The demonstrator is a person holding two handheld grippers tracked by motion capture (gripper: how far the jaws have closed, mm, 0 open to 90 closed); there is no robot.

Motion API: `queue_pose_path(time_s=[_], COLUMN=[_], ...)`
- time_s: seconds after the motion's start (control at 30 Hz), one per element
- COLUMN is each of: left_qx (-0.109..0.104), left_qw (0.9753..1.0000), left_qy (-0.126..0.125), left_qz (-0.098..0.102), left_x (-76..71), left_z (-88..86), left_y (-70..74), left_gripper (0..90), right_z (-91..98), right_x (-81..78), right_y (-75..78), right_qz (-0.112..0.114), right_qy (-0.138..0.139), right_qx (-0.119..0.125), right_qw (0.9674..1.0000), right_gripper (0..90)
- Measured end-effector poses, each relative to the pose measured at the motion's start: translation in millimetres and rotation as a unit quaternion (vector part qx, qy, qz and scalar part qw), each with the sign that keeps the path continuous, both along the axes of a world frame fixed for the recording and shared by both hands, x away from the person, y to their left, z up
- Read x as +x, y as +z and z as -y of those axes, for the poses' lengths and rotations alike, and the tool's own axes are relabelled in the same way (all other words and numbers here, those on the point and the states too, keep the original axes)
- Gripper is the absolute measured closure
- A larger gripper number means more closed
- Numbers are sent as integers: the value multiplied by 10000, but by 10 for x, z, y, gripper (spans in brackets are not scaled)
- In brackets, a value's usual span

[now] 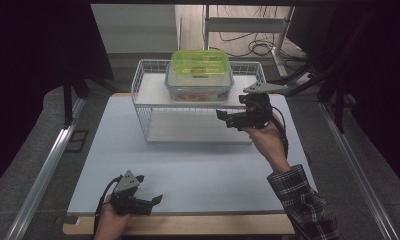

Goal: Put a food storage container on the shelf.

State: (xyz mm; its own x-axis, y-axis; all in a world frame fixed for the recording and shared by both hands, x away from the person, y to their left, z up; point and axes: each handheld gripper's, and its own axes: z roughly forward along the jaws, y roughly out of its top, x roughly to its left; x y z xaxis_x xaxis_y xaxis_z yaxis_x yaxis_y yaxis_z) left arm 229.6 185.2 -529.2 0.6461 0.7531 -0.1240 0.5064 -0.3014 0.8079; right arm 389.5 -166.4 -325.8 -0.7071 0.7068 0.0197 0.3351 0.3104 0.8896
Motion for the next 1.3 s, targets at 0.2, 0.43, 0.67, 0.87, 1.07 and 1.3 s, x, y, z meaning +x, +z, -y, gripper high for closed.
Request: queue_pose_path(time_s=[0.2,0.43,0.67,0.87,1.07,1.3], left_qx=[0,-65,-64,-49,-65,-39], left_qw=[10000,10000,10000,10000,10000,10000], left_qy=[0,-20,-22,-42,-42,-63], left_qz=[3,24,31,26,25,42], left_x=[1,-3,-4,-4,-6,-5], left_z=[2,-1,-1,-2,-1,4], left_y=[-1,5,5,4,4,3], left_gripper=[41,39,38,38,38,38], right_z=[26,22,5,22,40,82], right_x=[-71,-179,-288,-342,-380,-410], right_y=[-79,-191,-311,-460,-618,-802], right_qz=[-53,-17,-33,-53,-49,-78], right_qy=[92,219,343,378,379,311], right_qx=[8,-91,-117,-212,-339,-465], right_qw=[9999,9997,9993,9990,9987,9984], right_gripper=[53,46,42,40,23,13])
